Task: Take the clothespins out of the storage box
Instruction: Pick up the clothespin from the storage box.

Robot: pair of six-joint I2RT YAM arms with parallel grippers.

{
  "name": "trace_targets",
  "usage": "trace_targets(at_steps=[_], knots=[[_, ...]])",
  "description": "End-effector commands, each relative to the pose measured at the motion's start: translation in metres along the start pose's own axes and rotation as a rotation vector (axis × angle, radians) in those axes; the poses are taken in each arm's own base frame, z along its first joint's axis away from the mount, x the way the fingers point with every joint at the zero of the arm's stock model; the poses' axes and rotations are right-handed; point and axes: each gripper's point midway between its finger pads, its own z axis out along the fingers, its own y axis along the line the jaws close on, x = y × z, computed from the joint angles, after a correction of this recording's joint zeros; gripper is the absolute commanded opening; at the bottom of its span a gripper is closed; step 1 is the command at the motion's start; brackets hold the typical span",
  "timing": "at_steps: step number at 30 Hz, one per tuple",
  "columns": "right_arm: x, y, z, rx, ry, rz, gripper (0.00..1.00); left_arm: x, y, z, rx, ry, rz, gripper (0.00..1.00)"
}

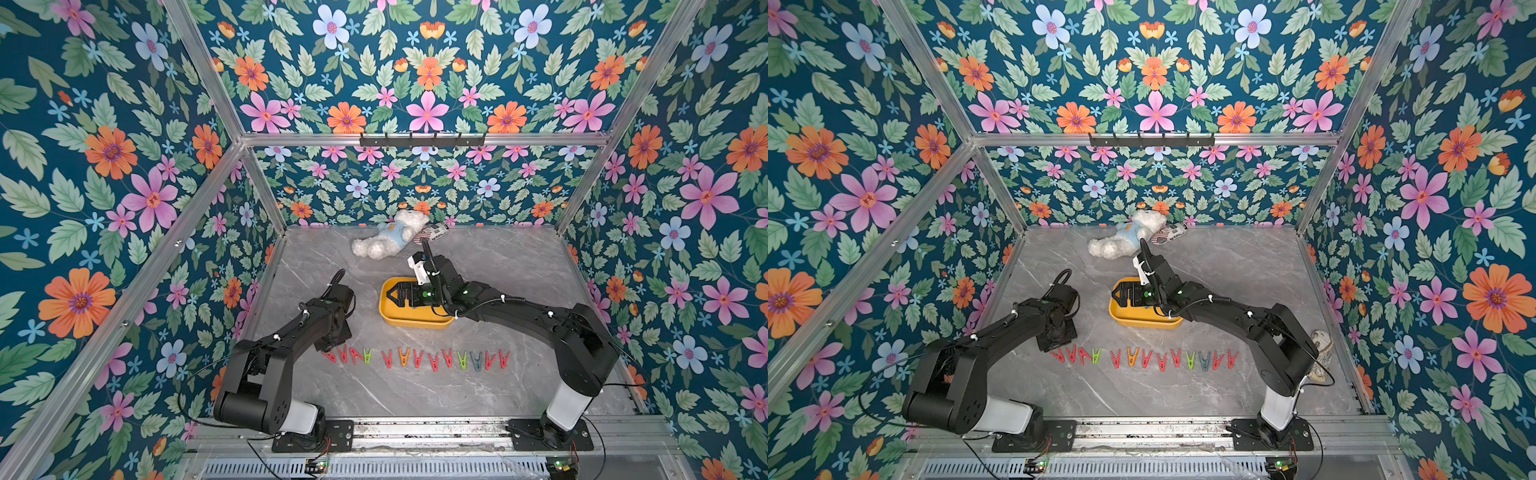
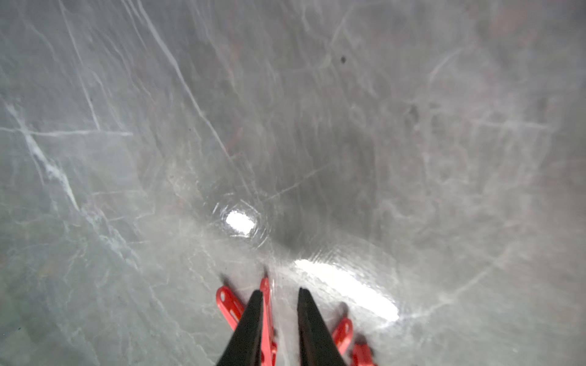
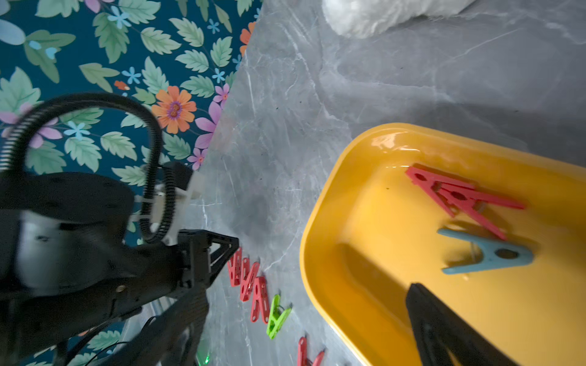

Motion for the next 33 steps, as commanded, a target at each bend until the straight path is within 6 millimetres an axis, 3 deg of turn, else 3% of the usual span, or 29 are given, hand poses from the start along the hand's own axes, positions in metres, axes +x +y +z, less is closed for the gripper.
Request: trace_targets(at_steps=[1, 6, 9, 15, 21, 33], knots=[[-0.001, -0.025, 0.001, 0.1, 0.0, 0.032, 0.99, -0.01, -0.004, -0.013, 0.03, -0.031, -0.002, 0.27], [-0.005, -0.044, 0.005, 0.157, 0.012, 0.001, 0.93, -0.03, -0.044, -0.046, 0.273, -0.099, -0.003, 0.41], [-0.005, -0.061, 0.008, 0.219, 0.041, 0.006, 0.89, -0.042, -0.065, -0.069, 0.404, -0.14, -0.009, 0.55], [-0.002, -0.08, 0.018, 0.311, 0.074, 0.031, 0.77, -0.054, -0.09, -0.098, 0.537, -0.189, -0.001, 0.99], [0.011, -0.095, 0.03, 0.365, 0.129, 0.112, 0.6, -0.06, -0.107, -0.111, 0.585, -0.203, 0.035, 1.0], [0.029, -0.115, 0.054, 0.439, 0.194, 0.221, 0.6, -0.065, -0.116, -0.114, 0.602, -0.208, 0.071, 1.0]])
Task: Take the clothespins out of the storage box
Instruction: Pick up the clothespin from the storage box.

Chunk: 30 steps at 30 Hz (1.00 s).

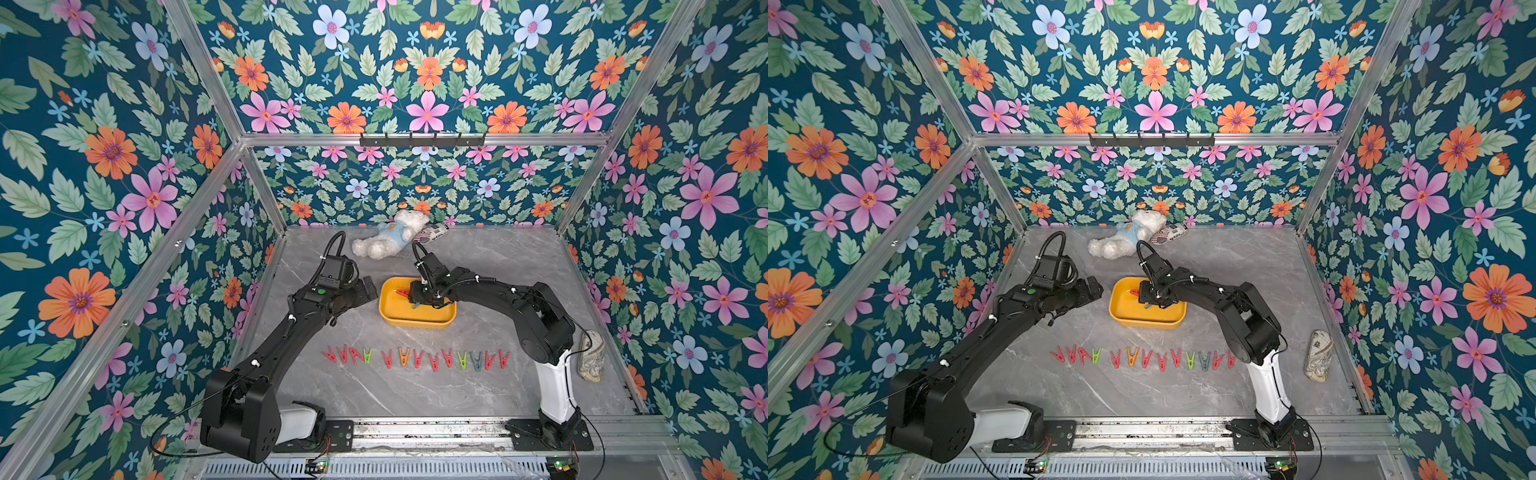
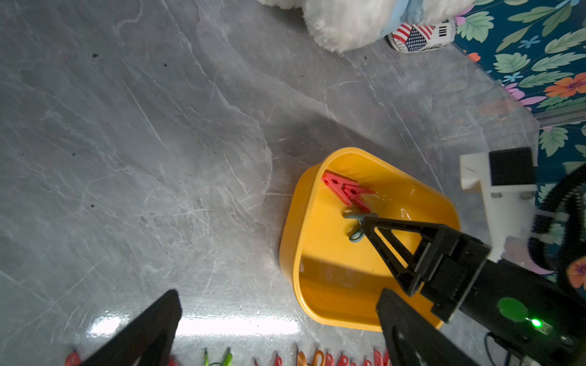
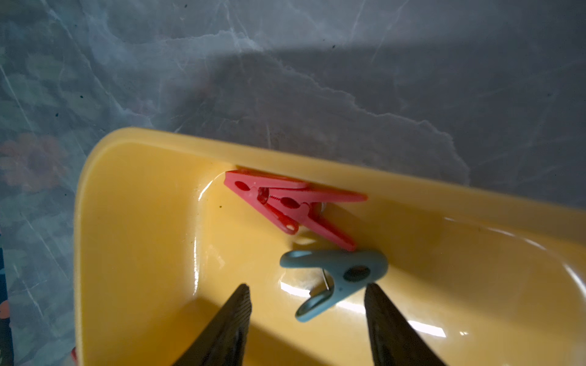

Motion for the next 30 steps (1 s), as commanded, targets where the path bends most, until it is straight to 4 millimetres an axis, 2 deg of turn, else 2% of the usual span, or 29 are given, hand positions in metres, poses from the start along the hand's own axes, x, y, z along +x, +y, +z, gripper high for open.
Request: trace_targets(at_steps=[1, 5, 9, 13, 23, 30], knots=[[0.003, -0.008, 0.004, 0.044, 0.017, 0.038, 0.6, -0.004, -0.005, -0.001, 0.016, -0.01, 0.022, 1.0], [0.008, -0.015, 0.009, 0.076, 0.033, 0.037, 0.58, -0.002, -0.006, 0.0, 0.025, 0.001, 0.022, 1.0], [0.014, -0.027, 0.014, 0.12, 0.051, 0.037, 0.53, -0.002, -0.007, 0.0, 0.029, -0.002, 0.022, 1.0], [0.014, -0.031, 0.009, 0.138, 0.035, 0.032, 0.53, -0.002, -0.008, 0.0, 0.032, -0.002, 0.021, 1.0], [0.012, -0.03, 0.001, 0.132, 0.024, 0.031, 0.53, 0.002, -0.006, 0.002, 0.033, 0.005, 0.012, 1.0], [0.006, -0.021, -0.02, 0.078, -0.021, 0.032, 0.54, 0.002, -0.007, 0.001, 0.04, 0.001, 0.01, 1.0]])
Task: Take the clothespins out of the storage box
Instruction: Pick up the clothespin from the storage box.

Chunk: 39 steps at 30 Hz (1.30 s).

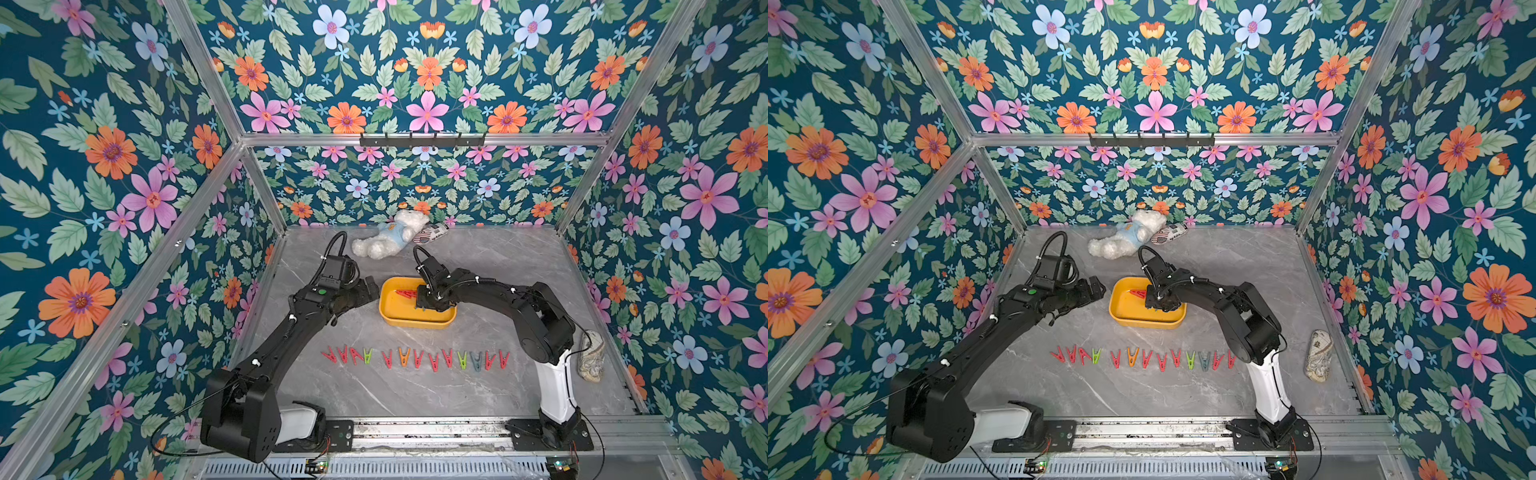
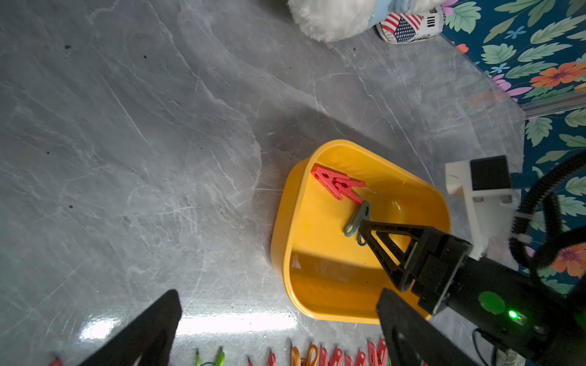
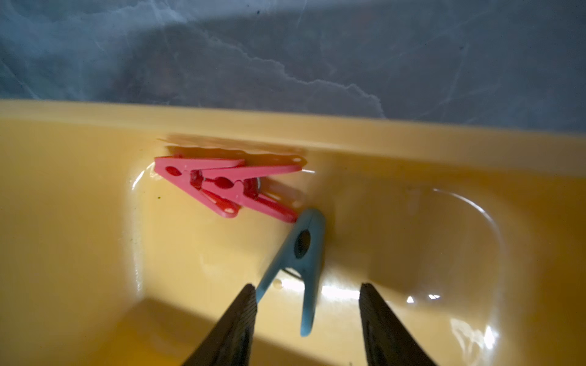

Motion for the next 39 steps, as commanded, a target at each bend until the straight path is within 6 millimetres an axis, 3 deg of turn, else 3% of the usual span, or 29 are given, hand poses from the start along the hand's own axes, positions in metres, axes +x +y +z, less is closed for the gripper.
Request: trace_targets(at_steps=[1, 4, 7, 17, 20, 22, 25, 29, 39], knots=[[-0.006, 0.005, -0.011, -0.024, -0.029, 0.011, 0.54, -0.004, -0.004, -0.002, 0.014, -0.02, 0.005, 1.0], [-0.001, 0.001, -0.01, -0.015, -0.013, 0.009, 0.5, -0.003, -0.008, -0.001, 0.028, -0.017, 0.013, 1.0], [0.006, -0.003, -0.003, -0.008, 0.009, 0.008, 0.34, -0.002, -0.01, 0.0, 0.035, -0.011, 0.017, 1.0], [0.014, -0.006, 0.015, 0.008, 0.051, 0.003, 0.34, 0.001, -0.012, 0.001, 0.034, -0.008, 0.021, 1.0], [0.015, -0.009, 0.02, 0.032, 0.064, -0.005, 0.24, 0.0, -0.012, 0.0, 0.035, -0.009, 0.021, 1.0], [0.015, -0.01, 0.021, 0.037, 0.068, -0.009, 0.22, 0.0, -0.012, 0.0, 0.035, -0.01, 0.021, 1.0], [0.014, -0.011, 0.017, 0.04, 0.059, -0.009, 0.18, 0.001, -0.012, -0.001, 0.033, -0.01, 0.022, 1.0], [0.009, -0.01, 0.009, 0.037, 0.035, -0.009, 0.02, 0.003, -0.01, 0.001, 0.029, -0.003, 0.023, 1.0], [-0.004, -0.009, -0.024, 0.037, -0.039, 0.003, 0.0, 0.004, -0.026, 0.002, 0.064, -0.001, 0.051, 1.0]])
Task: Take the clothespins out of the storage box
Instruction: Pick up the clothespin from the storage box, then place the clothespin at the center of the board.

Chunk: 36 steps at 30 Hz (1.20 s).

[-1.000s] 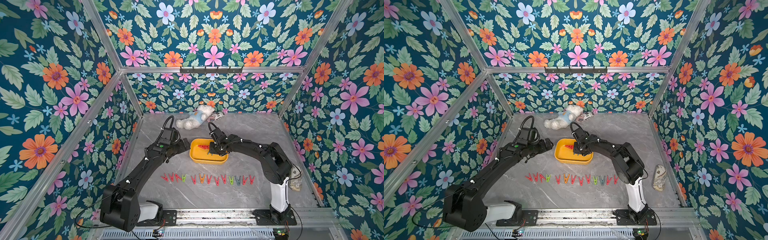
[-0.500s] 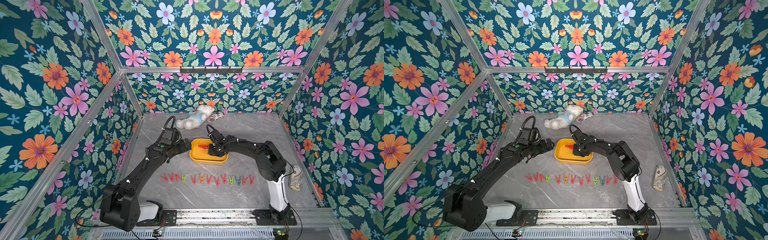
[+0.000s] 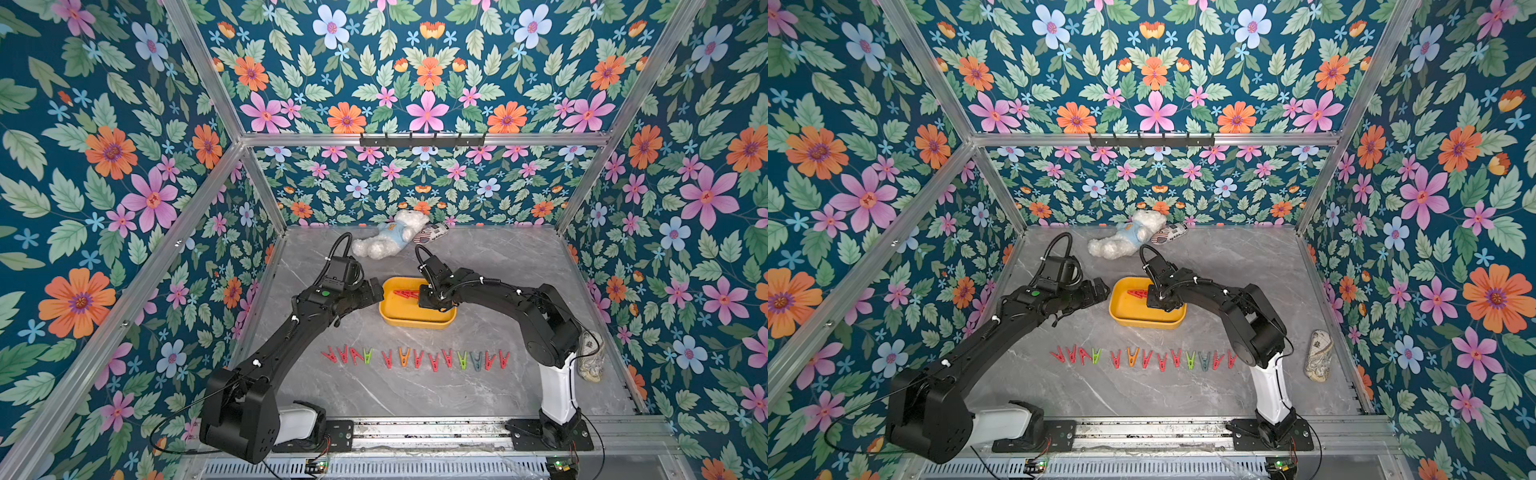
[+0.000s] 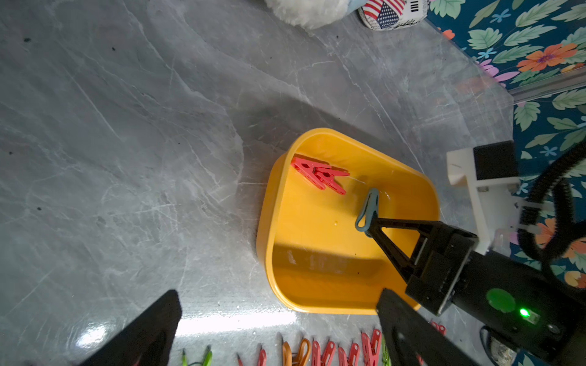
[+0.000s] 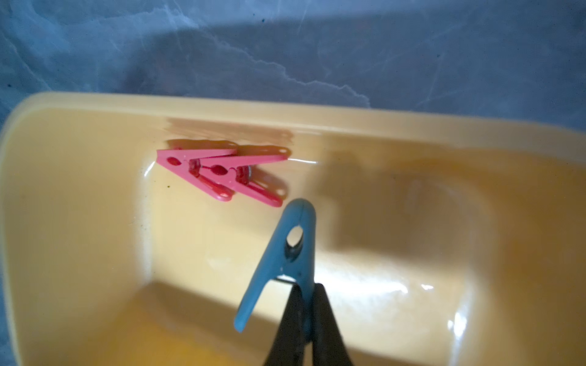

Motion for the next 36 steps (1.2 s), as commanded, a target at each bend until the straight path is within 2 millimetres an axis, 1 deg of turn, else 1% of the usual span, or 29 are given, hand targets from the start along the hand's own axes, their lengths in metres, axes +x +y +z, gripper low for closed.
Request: trace_targets(at_steps=[1, 4, 7, 13, 15, 20, 24, 26, 33, 36], knots=[[-0.004, -0.008, -0.014, 0.031, -0.038, 0.021, 0.0, -0.005, -0.011, 0.0, 0.027, -0.016, 0.019, 1.0], [-0.004, -0.014, -0.029, 0.038, -0.067, 0.035, 0.0, -0.005, -0.021, 0.003, 0.043, -0.012, 0.039, 1.0], [0.0, -0.024, -0.043, 0.053, -0.095, 0.056, 0.0, -0.005, -0.034, 0.006, 0.065, -0.007, 0.065, 1.0], [0.014, -0.054, -0.07, 0.101, -0.138, 0.11, 0.0, -0.001, -0.064, 0.014, 0.097, 0.013, 0.136, 1.0], [0.02, -0.066, -0.083, 0.111, -0.158, 0.135, 0.0, 0.0, -0.073, 0.018, 0.106, 0.023, 0.155, 1.0], [0.044, -0.105, -0.098, 0.164, -0.164, 0.2, 0.0, 0.004, -0.091, 0.027, 0.131, 0.039, 0.185, 1.0], [0.068, -0.138, -0.109, 0.209, -0.166, 0.255, 0.0, 0.007, -0.101, 0.035, 0.147, 0.057, 0.199, 1.0], [0.082, -0.154, -0.111, 0.231, -0.157, 0.285, 0.0, 0.008, -0.106, 0.038, 0.155, 0.064, 0.206, 1.0], [0.124, -0.2, -0.12, 0.292, -0.134, 0.372, 0.0, 0.014, -0.116, 0.045, 0.169, 0.079, 0.219, 1.0], [0.137, -0.213, -0.121, 0.291, -0.134, 0.417, 0.0, 0.015, -0.117, 0.047, 0.17, 0.082, 0.22, 1.0]])
